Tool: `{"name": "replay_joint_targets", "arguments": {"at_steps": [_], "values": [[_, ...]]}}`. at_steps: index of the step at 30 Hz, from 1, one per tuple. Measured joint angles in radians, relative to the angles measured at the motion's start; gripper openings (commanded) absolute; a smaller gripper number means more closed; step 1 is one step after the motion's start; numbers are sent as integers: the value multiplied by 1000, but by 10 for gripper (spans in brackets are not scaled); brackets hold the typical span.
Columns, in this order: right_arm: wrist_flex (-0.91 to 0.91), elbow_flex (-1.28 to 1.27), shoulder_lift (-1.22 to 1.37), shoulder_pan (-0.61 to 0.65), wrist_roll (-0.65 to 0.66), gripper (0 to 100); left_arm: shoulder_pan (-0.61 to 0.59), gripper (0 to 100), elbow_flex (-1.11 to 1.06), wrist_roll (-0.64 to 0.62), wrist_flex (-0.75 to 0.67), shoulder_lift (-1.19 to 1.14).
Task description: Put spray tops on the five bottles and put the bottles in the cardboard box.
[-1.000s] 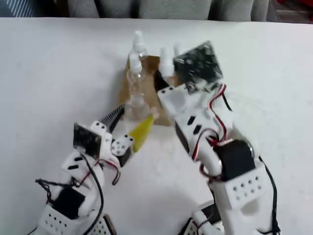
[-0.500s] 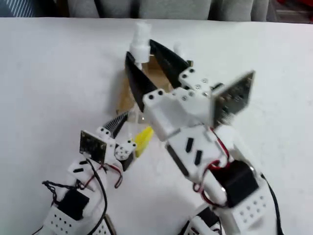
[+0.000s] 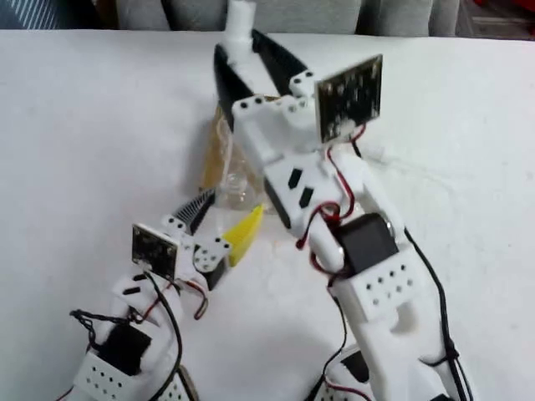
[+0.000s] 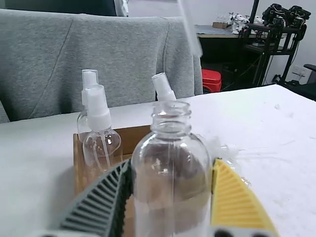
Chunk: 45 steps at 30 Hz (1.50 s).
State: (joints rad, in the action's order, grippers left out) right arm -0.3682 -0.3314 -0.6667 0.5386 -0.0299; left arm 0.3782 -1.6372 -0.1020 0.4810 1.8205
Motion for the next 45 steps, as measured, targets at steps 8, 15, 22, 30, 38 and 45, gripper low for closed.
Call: {"name": "replay_joint_targets", "arguments": {"at_steps": [8,15,22,30,38,45], "values": [[120,-94,3,-17,54,15,-12,24,0,0,0,0],[333,-226,3,-17,94,15,-12,24,0,0,0,0],[354,-242,3,-17,94,15,-12,24,-14,0,0,0],[414,-331,3,-18,97,15,-11,24,-28,0,0,0],[463,-370,3,-20,135,15,-11,24,-28,0,0,0],[508,-384,5,-17,144,15,-12,24,-28,0,0,0]]}}
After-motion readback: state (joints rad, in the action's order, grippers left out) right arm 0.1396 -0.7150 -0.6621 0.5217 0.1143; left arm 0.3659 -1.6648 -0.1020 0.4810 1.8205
